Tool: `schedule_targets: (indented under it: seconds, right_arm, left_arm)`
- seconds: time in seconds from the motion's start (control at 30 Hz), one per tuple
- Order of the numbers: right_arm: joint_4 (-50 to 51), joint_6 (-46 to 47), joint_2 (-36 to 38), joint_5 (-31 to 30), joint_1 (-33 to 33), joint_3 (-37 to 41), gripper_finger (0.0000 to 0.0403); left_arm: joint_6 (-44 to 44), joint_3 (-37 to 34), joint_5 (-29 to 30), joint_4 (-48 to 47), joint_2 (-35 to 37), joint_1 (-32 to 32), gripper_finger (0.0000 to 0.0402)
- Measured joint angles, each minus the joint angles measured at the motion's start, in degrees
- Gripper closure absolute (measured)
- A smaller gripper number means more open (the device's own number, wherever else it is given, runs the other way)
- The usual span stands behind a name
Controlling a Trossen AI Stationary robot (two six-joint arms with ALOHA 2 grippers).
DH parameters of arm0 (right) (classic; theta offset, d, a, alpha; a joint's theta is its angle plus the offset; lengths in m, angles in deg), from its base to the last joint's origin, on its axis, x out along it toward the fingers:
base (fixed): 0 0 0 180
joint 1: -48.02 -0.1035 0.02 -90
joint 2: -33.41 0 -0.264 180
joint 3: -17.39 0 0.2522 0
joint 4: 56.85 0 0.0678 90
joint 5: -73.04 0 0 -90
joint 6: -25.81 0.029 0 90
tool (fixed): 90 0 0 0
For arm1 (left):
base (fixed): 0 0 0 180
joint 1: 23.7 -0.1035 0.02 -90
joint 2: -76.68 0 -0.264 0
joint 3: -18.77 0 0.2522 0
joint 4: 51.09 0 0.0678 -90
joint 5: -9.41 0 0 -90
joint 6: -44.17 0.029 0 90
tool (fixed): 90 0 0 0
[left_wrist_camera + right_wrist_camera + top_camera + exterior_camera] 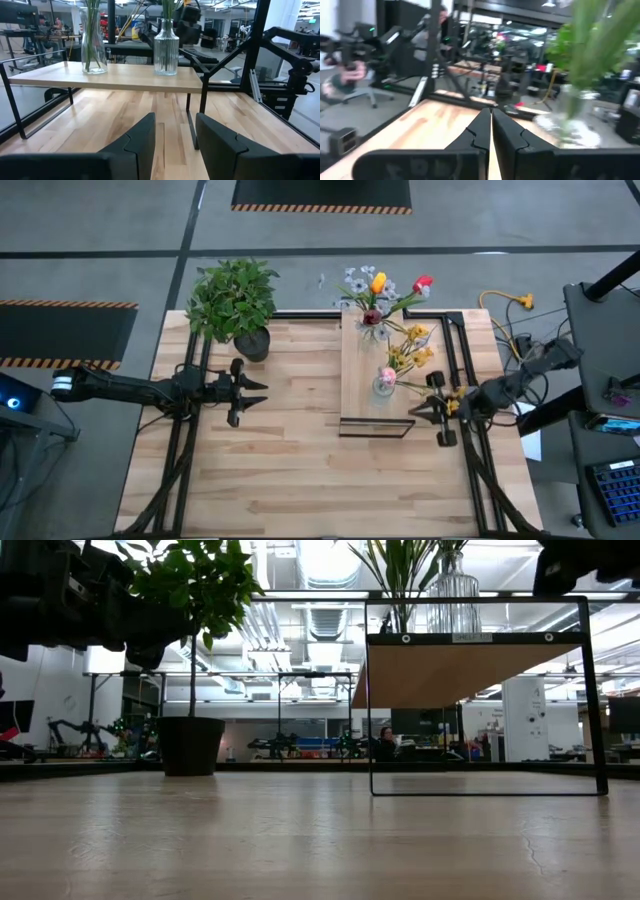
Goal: Pick and place flowers into a vace then onto a shelf
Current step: Return to Home Position
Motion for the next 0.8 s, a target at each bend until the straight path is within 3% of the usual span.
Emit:
schedule_targets:
  seconds: [0.17, 0.4, 0.63, 0.8]
  right_arm:
    - [-0.15, 0.28, 3.19, 1.68, 6.66, 1.24, 0.0394]
    - [1.84, 6.96, 3.70, 13.62, 18.40, 2.46, 0.0394]
    - [2.83, 9.84, 3.79, 16.59, 28.41, 3.75, 0.0394]
    - [2.69, 10.64, 5.22, 24.71, 33.19, 4.54, 0.0394]
  left_arm:
    - [0.00, 0.00, 0.00, 0.00, 0.00, 0.00, 0.0279]
    - [0.00, 0.00, 0.00, -0.01, 0.00, 0.01, 0.0279]
    - [-0.33, 0.00, 0.00, -0.33, 0.00, 0.01, 0.0279]
    - [-0.46, -0.53, -0.01, -0.84, 0.03, 0.02, 0.0279]
